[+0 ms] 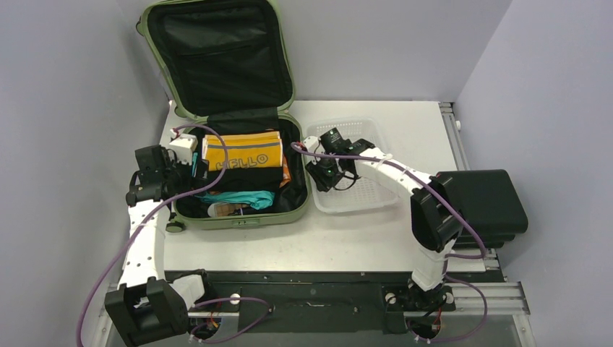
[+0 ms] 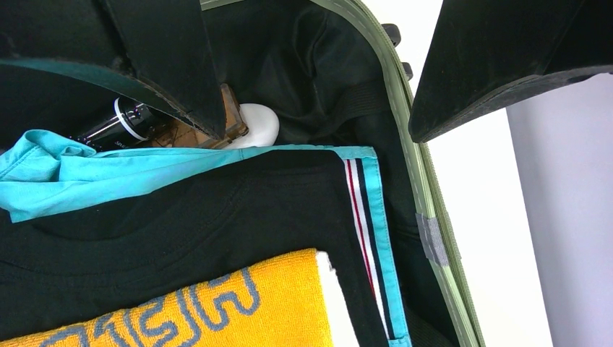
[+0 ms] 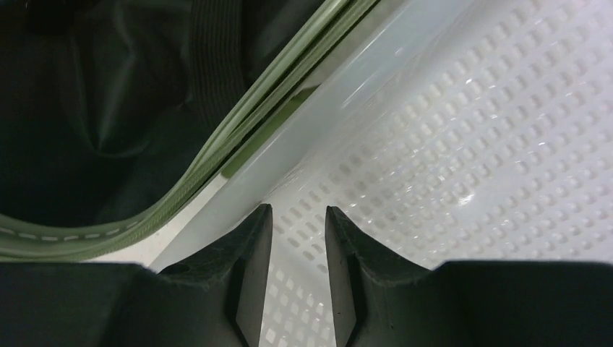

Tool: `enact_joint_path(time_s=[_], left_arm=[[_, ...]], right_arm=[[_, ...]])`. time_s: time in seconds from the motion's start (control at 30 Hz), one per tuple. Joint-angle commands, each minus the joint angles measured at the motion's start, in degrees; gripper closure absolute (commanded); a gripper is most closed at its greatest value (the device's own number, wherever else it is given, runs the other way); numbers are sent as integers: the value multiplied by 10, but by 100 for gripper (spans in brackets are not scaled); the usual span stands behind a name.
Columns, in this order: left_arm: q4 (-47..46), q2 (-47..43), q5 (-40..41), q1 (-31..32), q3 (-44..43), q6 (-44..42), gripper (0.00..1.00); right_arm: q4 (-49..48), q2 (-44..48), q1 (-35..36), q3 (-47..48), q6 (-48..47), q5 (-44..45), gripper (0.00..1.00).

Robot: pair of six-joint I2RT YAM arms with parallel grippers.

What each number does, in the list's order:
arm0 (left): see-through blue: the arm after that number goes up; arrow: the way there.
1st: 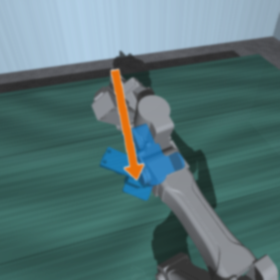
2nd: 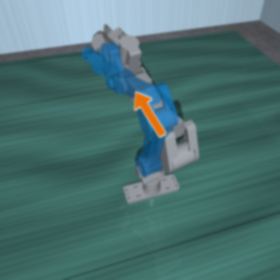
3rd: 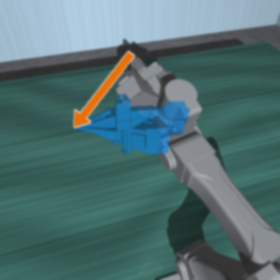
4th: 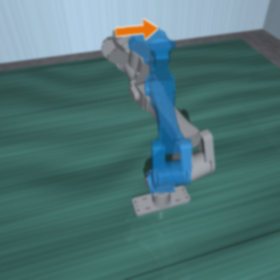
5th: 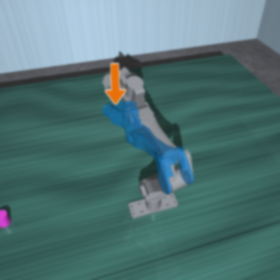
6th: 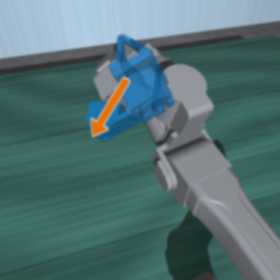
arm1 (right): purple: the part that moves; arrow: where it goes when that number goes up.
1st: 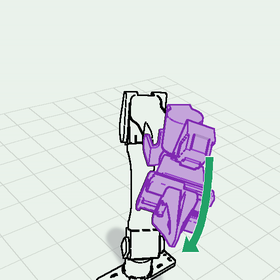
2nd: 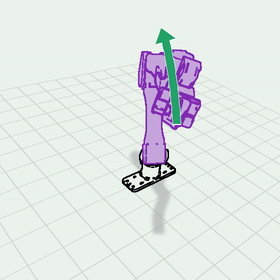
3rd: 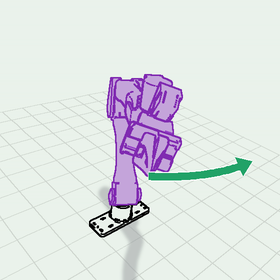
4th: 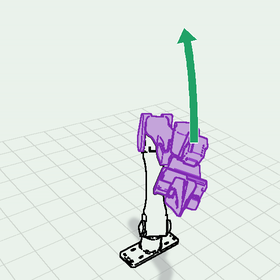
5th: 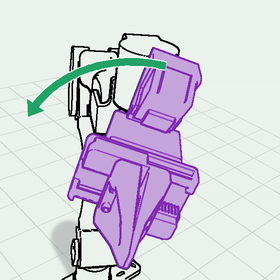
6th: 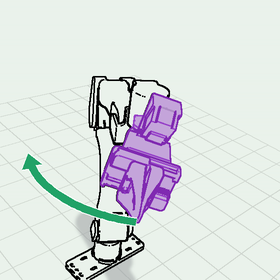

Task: Open, take out, and arrange the luggage
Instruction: Move the bin to the center of the board.

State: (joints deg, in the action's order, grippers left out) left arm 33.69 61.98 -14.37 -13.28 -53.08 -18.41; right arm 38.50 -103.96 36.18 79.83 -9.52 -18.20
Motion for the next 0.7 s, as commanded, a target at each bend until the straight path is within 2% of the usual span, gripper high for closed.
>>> enact_joint_path(time_s=[0.0, 0.1, 0.23, 0.43, 0.53, 0.67], left_arm=[[-1, -2, -14, 3, -19, -9, 4], [-6, -7, -5, 6, -14, -27, 4], [-16, -1, 13, 9, -15, -48, 4], [-13, 41, 21, 11, -67, -83, 4], [4, 61, 23, 16, -106, -84, 4], [21, 80, 38, 25, -134, -81, 4]], right_arm=[[-19, 11, -9, 55, 11, 41, 70], [-36, 71, -17, 42, -19, 86, 69], [-61, 133, -17, 32, -89, 135, 63], [-41, 130, -5, 91, -167, 100, 51], [-25, 105, 1, 147, -134, 75, 45], [39, 33, 0, 253, -44, 25, 45]])
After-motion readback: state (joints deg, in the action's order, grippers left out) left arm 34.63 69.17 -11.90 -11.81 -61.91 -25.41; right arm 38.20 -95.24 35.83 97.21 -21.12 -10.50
